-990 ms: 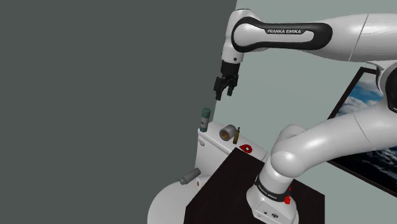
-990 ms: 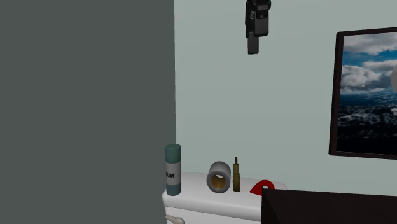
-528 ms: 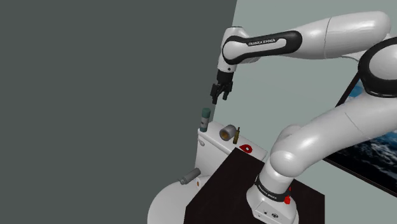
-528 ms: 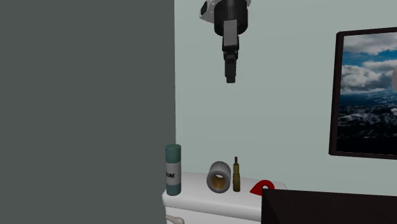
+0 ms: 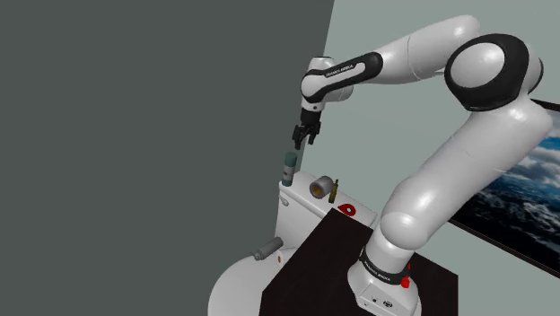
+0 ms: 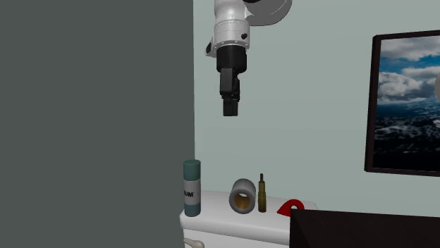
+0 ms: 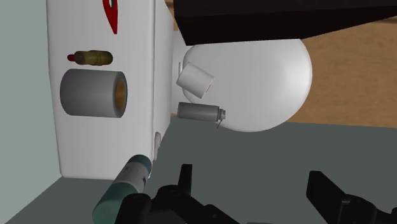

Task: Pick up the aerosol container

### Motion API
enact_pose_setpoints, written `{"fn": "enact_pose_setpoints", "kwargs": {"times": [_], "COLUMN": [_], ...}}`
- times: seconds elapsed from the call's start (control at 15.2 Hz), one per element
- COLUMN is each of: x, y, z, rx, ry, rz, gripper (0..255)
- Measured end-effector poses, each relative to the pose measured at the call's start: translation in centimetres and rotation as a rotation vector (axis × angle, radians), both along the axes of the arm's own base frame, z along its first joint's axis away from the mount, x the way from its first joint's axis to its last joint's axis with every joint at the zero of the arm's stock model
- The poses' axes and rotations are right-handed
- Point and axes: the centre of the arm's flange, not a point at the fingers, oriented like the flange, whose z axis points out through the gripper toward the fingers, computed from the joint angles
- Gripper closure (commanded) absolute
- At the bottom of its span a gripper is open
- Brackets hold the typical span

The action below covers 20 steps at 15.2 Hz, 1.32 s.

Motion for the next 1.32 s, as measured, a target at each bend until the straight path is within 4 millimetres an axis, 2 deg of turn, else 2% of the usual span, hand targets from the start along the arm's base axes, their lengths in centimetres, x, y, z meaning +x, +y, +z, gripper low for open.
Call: {"fn": "enact_pose_setpoints", "kwargs": {"times": [1.32], "x": [12.3], "y": [-17.2], "z": [-15.8], "rx": [-0.003], "ry": [-0.034], "rz": [-0.013], "gripper": [0]}}
